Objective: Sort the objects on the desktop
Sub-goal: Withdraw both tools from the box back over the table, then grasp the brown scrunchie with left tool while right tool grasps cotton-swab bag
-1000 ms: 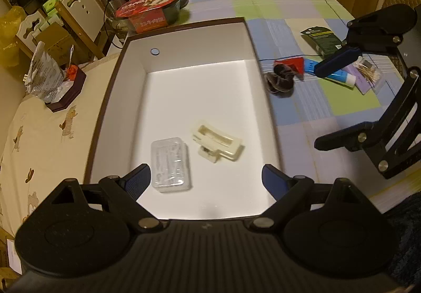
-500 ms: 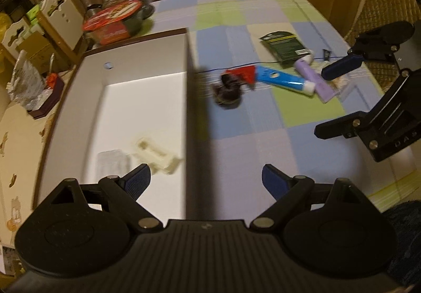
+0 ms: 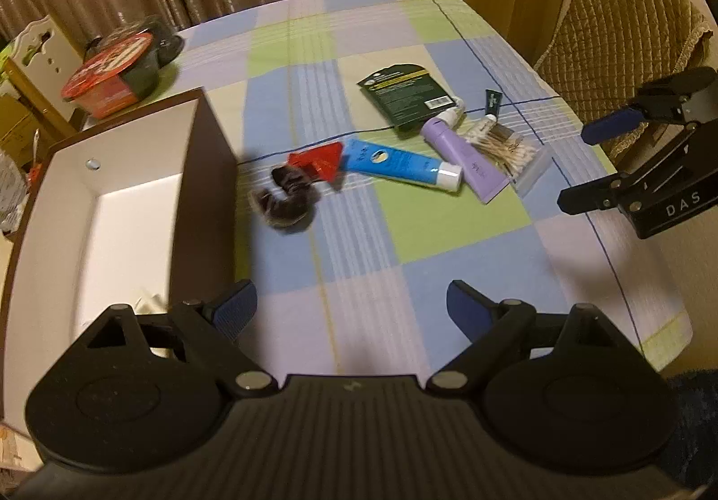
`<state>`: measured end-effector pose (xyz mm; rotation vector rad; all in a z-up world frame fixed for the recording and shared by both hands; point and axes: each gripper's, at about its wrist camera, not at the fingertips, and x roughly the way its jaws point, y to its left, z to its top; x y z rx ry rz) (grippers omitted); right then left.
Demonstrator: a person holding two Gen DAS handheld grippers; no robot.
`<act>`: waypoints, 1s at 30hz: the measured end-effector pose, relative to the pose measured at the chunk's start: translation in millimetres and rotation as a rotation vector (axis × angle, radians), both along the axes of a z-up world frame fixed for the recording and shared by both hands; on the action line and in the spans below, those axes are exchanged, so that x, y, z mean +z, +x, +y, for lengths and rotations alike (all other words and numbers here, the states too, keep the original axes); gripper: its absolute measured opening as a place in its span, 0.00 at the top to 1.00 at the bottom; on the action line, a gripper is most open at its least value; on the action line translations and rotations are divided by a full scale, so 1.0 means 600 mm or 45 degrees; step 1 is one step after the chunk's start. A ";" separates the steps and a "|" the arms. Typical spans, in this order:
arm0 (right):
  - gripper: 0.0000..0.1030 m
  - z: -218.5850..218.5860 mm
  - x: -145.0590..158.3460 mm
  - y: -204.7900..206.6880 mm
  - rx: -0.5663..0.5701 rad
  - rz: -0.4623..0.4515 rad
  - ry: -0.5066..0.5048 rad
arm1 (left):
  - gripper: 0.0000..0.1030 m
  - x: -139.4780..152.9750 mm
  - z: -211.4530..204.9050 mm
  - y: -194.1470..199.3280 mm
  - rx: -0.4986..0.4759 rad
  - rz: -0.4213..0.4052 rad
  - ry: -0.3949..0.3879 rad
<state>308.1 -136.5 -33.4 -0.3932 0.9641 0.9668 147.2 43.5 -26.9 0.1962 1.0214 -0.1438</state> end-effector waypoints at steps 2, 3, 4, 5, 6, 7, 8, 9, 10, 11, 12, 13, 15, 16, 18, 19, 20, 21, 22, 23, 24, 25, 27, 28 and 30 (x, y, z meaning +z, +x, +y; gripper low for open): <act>0.21 -0.012 -0.006 0.012 -0.047 0.001 0.002 | 0.13 -0.006 -0.010 0.013 -0.016 0.006 -0.009; 0.21 -0.016 -0.010 0.020 -0.068 0.005 0.000 | 0.13 -0.009 -0.014 0.020 -0.024 0.010 -0.013; 0.21 -0.020 -0.013 0.027 -0.089 0.007 -0.002 | 0.13 -0.014 -0.019 0.028 -0.029 0.015 -0.012; 0.21 -0.024 -0.017 0.035 -0.110 0.008 -0.004 | 0.13 -0.018 -0.022 0.035 -0.033 0.017 -0.012; 0.21 -0.027 -0.020 0.044 -0.127 0.012 -0.007 | 0.13 -0.021 -0.024 0.042 -0.036 0.021 -0.011; 0.21 -0.028 -0.023 0.052 -0.143 0.015 -0.011 | 0.13 -0.025 -0.025 0.049 -0.035 0.026 -0.011; 0.21 -0.031 -0.025 0.059 -0.157 0.017 -0.012 | 0.13 -0.028 -0.026 0.056 -0.034 0.029 -0.011; 0.21 -0.031 -0.029 0.066 -0.167 0.021 -0.014 | 0.13 -0.032 -0.026 0.064 -0.032 0.033 -0.011; 0.21 -0.030 -0.032 0.073 -0.174 0.026 -0.016 | 0.13 -0.035 -0.026 0.069 -0.029 0.037 -0.011; 0.21 -0.030 -0.034 0.079 -0.181 0.030 -0.018 | 0.13 -0.038 -0.025 0.075 -0.028 0.041 -0.012; 0.21 -0.029 -0.037 0.085 -0.187 0.033 -0.021 | 0.13 -0.042 -0.024 0.082 -0.026 0.046 -0.012; 0.21 -0.028 -0.041 0.090 -0.193 0.037 -0.025 | 0.13 -0.046 -0.023 0.089 -0.024 0.050 -0.010; 0.21 -0.026 -0.050 0.102 -0.216 0.039 -0.028 | 0.13 -0.053 -0.020 0.101 -0.017 0.056 -0.001; 0.21 -0.025 -0.054 0.109 -0.232 0.041 -0.026 | 0.13 -0.058 -0.019 0.107 -0.013 0.054 0.007; 0.21 -0.022 -0.061 0.119 -0.261 0.041 -0.013 | 0.13 -0.067 -0.018 0.117 -0.008 0.037 0.036; 0.21 -0.021 -0.065 0.125 -0.274 0.041 -0.012 | 0.13 -0.073 -0.019 0.121 -0.008 0.022 0.066; 0.21 -0.018 -0.069 0.130 -0.279 0.048 -0.016 | 0.13 -0.079 -0.021 0.125 -0.010 0.012 0.095; 0.21 -0.016 -0.073 0.135 -0.282 0.057 -0.018 | 0.13 -0.085 -0.021 0.129 -0.009 0.005 0.114; 0.21 -0.014 -0.078 0.139 -0.283 0.067 -0.020 | 0.13 -0.090 -0.019 0.134 -0.008 0.002 0.123; 0.21 -0.012 -0.082 0.142 -0.283 0.075 -0.023 | 0.14 -0.095 -0.017 0.139 -0.007 0.003 0.126; 0.21 -0.010 -0.086 0.146 -0.285 0.080 -0.028 | 0.14 -0.100 -0.015 0.146 -0.004 0.007 0.129; 0.21 -0.009 -0.090 0.150 -0.286 0.086 -0.032 | 0.14 -0.105 -0.012 0.152 -0.002 0.010 0.133; 0.21 -0.008 -0.097 0.157 -0.293 0.098 -0.034 | 0.14 -0.115 -0.008 0.167 0.003 0.014 0.150; 0.21 -0.008 -0.100 0.162 -0.299 0.105 -0.035 | 0.14 -0.120 -0.005 0.174 0.004 0.018 0.161; 0.21 -0.008 -0.106 0.169 -0.308 0.118 -0.037 | 0.14 -0.131 -0.002 0.188 0.008 0.023 0.181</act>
